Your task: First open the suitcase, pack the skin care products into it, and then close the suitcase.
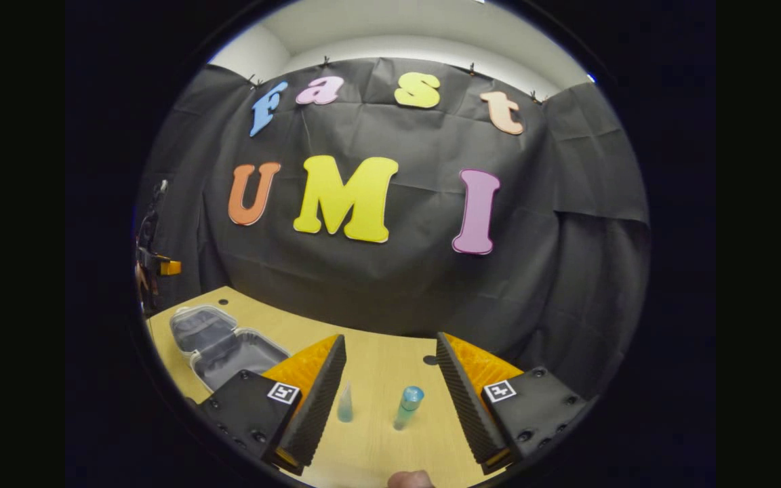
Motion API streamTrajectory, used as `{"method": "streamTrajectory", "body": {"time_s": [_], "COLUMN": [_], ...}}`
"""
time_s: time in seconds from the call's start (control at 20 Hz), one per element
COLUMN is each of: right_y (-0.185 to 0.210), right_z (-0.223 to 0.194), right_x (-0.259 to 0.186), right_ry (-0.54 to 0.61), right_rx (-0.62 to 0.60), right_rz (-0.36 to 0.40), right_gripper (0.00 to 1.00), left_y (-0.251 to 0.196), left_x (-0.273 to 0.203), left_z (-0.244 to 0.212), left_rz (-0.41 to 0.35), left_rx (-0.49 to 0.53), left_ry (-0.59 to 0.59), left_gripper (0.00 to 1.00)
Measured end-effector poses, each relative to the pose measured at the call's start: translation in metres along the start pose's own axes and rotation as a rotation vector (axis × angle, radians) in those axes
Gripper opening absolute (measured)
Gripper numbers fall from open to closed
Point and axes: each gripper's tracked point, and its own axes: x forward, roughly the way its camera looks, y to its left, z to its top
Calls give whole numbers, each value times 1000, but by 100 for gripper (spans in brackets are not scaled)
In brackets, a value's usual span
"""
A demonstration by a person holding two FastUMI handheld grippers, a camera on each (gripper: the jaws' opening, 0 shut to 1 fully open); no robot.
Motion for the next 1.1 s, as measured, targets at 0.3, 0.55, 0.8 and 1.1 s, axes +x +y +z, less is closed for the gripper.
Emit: {"method": "streamTrajectory", "body": {"time_s": [0.3, 0.55, 0.8, 1.1], "right_y": [-48, -79, -99, -122], "right_z": [-17, -35, -56, -80], "right_x": [4, 5, 4, 0], "right_ry": [-5, 22, 73, 149], "right_rx": [34, 54, 35, 2], "right_rz": [-13, -22, -16, 21], "right_gripper": [80, 80, 80, 80], "left_y": [-117, -216, -310, -394], "left_x": [-41, -59, -75, -75], "left_z": [1, -14, -54, -135], "left_rz": [-68, -161, -313, -443], "left_rx": [20, -1, 33, 76], "left_ry": [-17, -3, 64, 184], "left_gripper": [98, 100, 98, 98]}}
